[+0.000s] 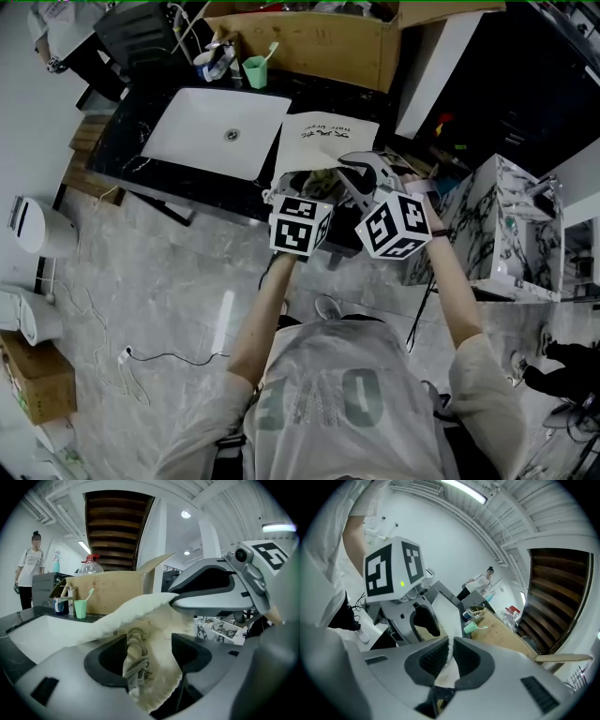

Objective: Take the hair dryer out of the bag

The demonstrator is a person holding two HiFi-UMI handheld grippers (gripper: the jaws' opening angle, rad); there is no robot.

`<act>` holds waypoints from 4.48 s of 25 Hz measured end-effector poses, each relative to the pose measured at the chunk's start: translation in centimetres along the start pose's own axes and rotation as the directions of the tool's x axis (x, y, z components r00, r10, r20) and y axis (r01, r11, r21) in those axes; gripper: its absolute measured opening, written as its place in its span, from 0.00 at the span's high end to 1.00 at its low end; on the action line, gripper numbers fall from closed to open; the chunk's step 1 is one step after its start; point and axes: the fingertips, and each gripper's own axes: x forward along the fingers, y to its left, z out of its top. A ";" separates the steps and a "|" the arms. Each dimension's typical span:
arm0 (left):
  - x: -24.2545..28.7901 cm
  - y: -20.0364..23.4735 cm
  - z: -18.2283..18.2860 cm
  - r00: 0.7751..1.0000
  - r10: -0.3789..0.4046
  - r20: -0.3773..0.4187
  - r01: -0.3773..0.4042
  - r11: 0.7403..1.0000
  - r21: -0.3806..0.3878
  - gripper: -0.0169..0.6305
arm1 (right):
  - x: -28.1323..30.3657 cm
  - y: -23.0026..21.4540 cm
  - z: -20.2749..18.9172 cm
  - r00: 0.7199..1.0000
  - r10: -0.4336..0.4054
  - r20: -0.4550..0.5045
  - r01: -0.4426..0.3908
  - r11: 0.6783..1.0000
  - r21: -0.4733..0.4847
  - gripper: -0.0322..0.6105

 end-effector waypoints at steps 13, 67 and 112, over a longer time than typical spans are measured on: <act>4.2 2.3 -0.9 0.991 0.017 -0.131 -0.019 1.000 -0.008 0.48 | 0.3 0.7 0.0 0.999 0.019 0.034 -0.021 0.998 0.058 0.87; 7.3 3.3 -6.5 0.882 -0.058 -0.467 0.073 0.997 0.014 0.55 | 2.6 2.1 -3.5 1.000 0.023 -0.013 -0.020 0.980 0.196 0.87; -10.7 1.6 -7.0 0.904 -0.282 -0.321 0.257 0.959 -0.118 0.55 | 3.0 -1.7 -0.5 0.946 -0.238 -0.219 0.274 0.950 0.151 0.88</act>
